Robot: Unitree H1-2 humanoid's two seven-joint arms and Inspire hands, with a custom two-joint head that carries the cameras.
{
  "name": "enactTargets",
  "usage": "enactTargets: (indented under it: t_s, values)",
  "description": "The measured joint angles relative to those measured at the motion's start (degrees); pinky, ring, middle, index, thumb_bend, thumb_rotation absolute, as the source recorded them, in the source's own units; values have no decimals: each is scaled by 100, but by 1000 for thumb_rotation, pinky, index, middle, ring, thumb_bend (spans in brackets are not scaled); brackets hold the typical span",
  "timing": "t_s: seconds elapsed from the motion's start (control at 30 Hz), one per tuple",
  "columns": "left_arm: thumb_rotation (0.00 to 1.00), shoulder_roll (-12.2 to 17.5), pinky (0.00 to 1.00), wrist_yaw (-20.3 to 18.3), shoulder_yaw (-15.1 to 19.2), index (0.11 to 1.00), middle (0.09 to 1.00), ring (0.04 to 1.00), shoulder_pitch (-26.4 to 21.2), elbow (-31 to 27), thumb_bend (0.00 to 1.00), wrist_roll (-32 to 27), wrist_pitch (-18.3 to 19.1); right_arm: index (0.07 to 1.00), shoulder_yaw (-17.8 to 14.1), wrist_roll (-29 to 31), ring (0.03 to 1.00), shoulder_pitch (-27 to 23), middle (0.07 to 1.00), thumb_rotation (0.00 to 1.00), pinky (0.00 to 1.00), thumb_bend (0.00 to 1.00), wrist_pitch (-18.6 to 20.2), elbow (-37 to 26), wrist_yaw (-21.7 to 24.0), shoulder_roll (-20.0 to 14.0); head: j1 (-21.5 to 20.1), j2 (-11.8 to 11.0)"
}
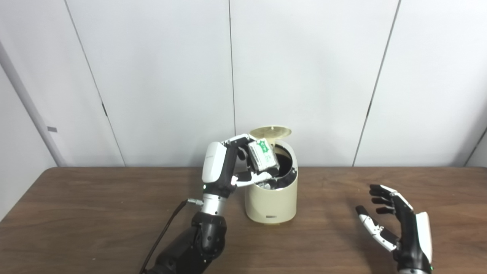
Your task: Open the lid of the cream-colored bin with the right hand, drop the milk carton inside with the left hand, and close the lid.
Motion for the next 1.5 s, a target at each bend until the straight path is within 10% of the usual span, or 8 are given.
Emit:
enactTargets:
  t_s: [0.47, 0.53, 0.63, 1.5]
  values:
    - [34, -22, 451, -305, 127, 484, 516, 516, -17, 128, 521, -46, -90, 704, 32, 19, 658, 46, 690, 308, 552, 260, 93, -79, 25, 66, 9, 9]
    - [199, -1, 474, -481, 133, 525, 544, 541, -14, 66, 876, -181, -106, 707, 34, 18, 659, 51, 692, 309, 551, 260, 93, -90, 25, 66, 9, 18]
    - [389, 49, 504, -776, 175, 552, 572, 569, 6, -31, 991, -349, -140, 707, 35, 14, 660, 66, 692, 303, 553, 258, 93, -95, 25, 63, 9, 9]
    - [391, 6, 520, -1149, 450, 572, 575, 567, 111, -63, 1000, -480, -228, 699, 46, -5, 666, 71, 694, 303, 563, 260, 98, -98, 21, 70, 9, 9]
